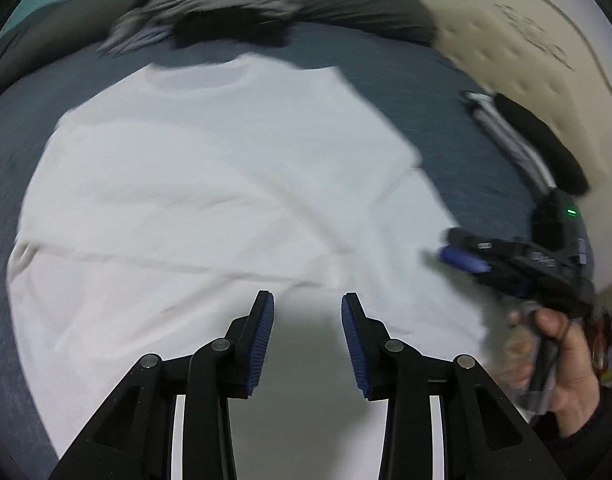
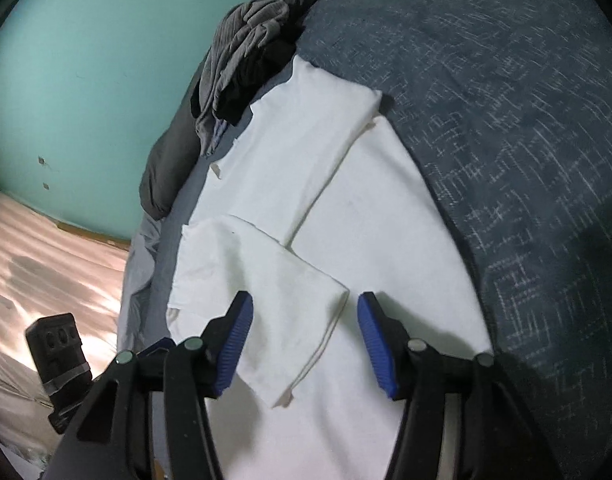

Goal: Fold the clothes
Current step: 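Carry the sleeve across the shirt body with the left gripper and release, then move the open left gripper to the shirt side edge near the hem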

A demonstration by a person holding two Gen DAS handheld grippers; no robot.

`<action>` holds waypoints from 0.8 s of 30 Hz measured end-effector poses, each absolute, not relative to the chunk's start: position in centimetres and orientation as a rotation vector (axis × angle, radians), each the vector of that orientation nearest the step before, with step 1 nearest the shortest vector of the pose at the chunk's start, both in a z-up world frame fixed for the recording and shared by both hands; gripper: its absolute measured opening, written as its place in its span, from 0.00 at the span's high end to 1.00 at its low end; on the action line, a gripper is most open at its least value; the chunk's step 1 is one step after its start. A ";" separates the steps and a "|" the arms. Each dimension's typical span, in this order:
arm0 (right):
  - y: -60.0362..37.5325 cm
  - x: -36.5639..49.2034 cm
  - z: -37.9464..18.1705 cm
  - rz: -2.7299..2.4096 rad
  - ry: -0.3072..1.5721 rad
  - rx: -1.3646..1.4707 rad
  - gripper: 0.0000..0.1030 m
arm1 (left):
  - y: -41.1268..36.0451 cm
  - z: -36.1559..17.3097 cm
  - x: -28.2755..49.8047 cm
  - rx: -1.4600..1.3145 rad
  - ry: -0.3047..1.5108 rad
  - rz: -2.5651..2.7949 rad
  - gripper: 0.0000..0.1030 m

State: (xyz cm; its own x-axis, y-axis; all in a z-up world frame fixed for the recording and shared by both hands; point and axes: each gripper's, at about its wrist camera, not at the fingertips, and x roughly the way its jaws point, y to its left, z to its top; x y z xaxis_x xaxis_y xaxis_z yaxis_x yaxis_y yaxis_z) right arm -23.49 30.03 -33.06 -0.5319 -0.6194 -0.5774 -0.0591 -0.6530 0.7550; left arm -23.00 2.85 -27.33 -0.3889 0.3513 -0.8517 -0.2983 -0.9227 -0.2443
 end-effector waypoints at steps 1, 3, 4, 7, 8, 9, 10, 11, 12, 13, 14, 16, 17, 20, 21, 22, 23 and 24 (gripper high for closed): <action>29.7 -23.7 -33.1 -2.247 -1.039 1.287 0.46 | 1.5 -27.9 -23.1 -1.474 -0.091 2.353 0.63; 29.1 -24.0 -33.5 -2.267 -0.983 1.322 0.46 | -0.5 -29.0 -23.0 -1.514 -0.115 2.370 0.63; 28.9 -24.2 -33.6 -2.278 -0.970 1.331 0.46 | -1.7 -29.6 -22.9 -1.536 -0.124 2.380 0.63; 28.4 -24.5 -33.9 -2.307 -0.919 1.358 0.55 | -3.7 -30.8 -22.8 -1.570 -0.156 2.393 0.63; 28.2 -24.6 -34.0 -2.318 -0.896 1.365 0.59 | -4.2 -31.1 -22.8 -1.575 -0.167 2.396 0.63; 28.1 -24.6 -34.0 -2.329 -0.872 1.372 0.68 | -4.7 -31.3 -22.8 -1.580 -0.178 2.399 0.63; 28.0 -24.7 -34.0 -2.340 -0.851 1.380 0.77 | -5.0 -31.6 -22.8 -1.584 -0.185 2.399 0.63; 27.9 -24.7 -34.1 -2.351 -0.832 1.390 0.80 | -5.3 -31.8 -22.8 -1.587 -0.190 2.399 0.63; 27.9 -24.7 -34.1 -2.362 -0.818 1.398 0.87 | -5.5 -31.9 -22.7 -1.589 -0.194 2.399 0.63; 28.0 -24.7 -34.1 -2.369 -0.813 1.398 0.91 | -5.6 -32.1 -22.7 -1.590 -0.198 2.399 0.63; 28.0 -24.6 -34.1 -2.374 -0.813 1.392 0.92 | -5.7 -32.1 -22.7 -1.589 -0.206 2.398 0.63; 28.1 -24.3 -33.7 -2.382 -0.813 1.367 0.97 | -5.8 -32.1 -22.7 -1.584 -0.207 2.402 0.63; 28.2 -24.2 -33.5 -2.385 -0.812 1.352 0.97 | -5.8 -32.0 -22.7 -1.580 -0.204 2.405 0.63; 28.4 -23.6 -32.5 -2.394 -0.816 1.300 0.98 | -6.1 -31.6 -22.8 -1.571 -0.198 2.420 0.63; 28.6 -23.4 -32.0 -2.391 -0.830 1.274 0.98 | -6.3 -31.4 -22.9 -1.567 -0.198 2.431 0.63; 28.8 -23.1 -31.6 -2.384 -0.848 1.247 0.98 | -6.5 -31.2 -23.0 -1.563 -0.199 2.443 0.63; 29.1 -22.8 -31.0 -2.375 -0.869 1.218 0.98 | -6.7 -30.9 -23.1 -1.561 -0.199 2.454 0.63; 29.4 -22.5 -30.4 -2.368 -0.885 1.191 0.98 | -7.0 -30.7 -23.2 -1.560 -0.191 2.470 0.63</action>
State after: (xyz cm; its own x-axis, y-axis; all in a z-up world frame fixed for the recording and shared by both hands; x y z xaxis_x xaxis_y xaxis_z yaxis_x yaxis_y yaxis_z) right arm -22.45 29.44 -30.42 -0.5879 -0.5501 -0.5931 0.0262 -0.7458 0.6657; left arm -23.19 -6.98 -30.71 -0.4159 0.2480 -0.8749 -0.1108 -0.9687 -0.2220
